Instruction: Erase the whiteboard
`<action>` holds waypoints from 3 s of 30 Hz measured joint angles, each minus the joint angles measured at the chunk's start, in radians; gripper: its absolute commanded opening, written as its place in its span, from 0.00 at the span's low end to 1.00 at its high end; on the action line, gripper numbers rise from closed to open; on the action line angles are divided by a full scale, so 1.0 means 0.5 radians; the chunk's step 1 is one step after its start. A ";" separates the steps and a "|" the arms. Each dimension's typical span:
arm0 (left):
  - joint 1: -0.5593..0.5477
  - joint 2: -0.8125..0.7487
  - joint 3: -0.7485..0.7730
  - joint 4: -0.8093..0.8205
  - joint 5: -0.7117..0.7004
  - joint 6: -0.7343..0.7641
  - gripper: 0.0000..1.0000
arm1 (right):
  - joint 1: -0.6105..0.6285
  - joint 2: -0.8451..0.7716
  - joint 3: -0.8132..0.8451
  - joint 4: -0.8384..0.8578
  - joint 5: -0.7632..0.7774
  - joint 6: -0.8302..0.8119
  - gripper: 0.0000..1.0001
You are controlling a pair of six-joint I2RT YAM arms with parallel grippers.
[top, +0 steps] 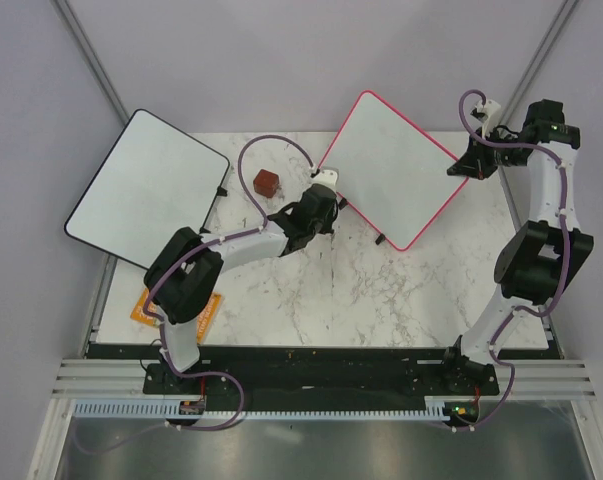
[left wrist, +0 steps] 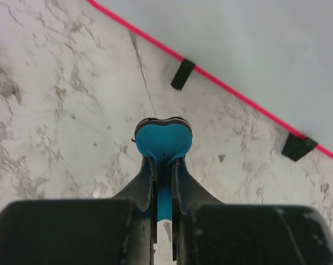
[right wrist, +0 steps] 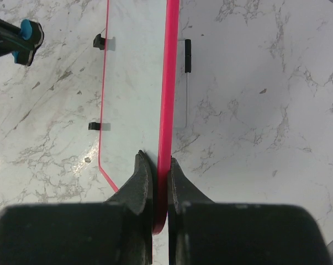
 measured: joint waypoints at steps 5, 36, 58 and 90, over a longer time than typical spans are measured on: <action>-0.044 0.000 -0.103 -0.218 0.031 -0.120 0.37 | 0.000 -0.088 -0.101 0.040 0.007 -0.029 0.00; -0.056 -0.117 -0.284 -0.478 0.113 -0.268 0.98 | -0.139 -0.031 -0.171 0.031 -0.180 -0.037 0.15; -0.063 -0.050 -0.136 -0.479 0.114 -0.205 0.99 | -0.119 0.171 0.043 -0.031 0.124 -0.046 0.40; -0.063 -0.041 -0.117 -0.478 0.101 -0.162 0.99 | -0.018 0.346 0.074 -0.319 0.237 0.179 0.81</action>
